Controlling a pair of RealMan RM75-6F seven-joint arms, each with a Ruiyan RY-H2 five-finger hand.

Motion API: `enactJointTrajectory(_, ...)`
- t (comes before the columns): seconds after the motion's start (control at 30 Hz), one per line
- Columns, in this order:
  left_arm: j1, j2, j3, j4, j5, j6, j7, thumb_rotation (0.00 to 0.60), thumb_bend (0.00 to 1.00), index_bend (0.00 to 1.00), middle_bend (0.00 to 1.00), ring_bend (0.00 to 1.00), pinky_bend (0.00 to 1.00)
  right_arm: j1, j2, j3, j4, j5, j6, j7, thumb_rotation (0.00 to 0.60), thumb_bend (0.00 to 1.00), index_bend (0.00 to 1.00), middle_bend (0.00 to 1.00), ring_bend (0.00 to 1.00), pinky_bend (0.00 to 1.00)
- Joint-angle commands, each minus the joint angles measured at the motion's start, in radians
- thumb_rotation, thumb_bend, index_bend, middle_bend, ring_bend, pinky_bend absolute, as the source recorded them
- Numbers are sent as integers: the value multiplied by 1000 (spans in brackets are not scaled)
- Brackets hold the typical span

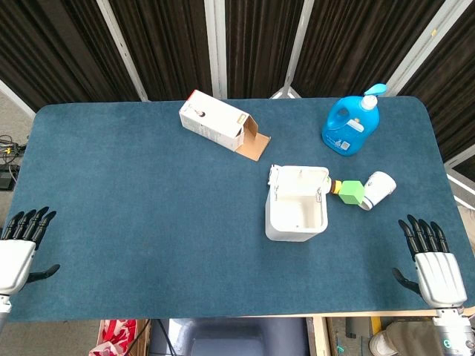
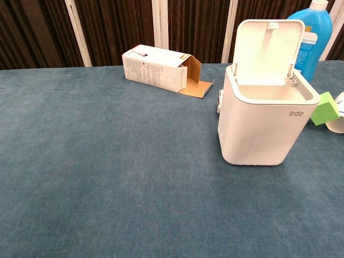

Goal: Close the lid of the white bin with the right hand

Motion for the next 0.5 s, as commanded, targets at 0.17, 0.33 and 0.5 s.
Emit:
enactJointTrajectory(0.17, 0, 0, 0, -1, 0, 0, 0, 600, 0, 0, 0, 0, 0, 0, 1, 0, -2, 2, -2, 1, 600, 234, 0, 0, 0, 0)
enactJointTrajectory(0.33, 4, 2, 1, -2, 2, 7, -4, 600, 0, 0, 0, 0, 0, -1, 3, 0, -10, 0, 1, 9, 600, 234, 0, 0, 0, 0)
enactJointTrajectory(0.5, 6, 3, -3, -2, -9, 8, -16, 600, 0, 0, 0, 0, 0, 5, 8, 12, -37, -3, 8, 42, 600, 233, 0, 0, 0, 0)
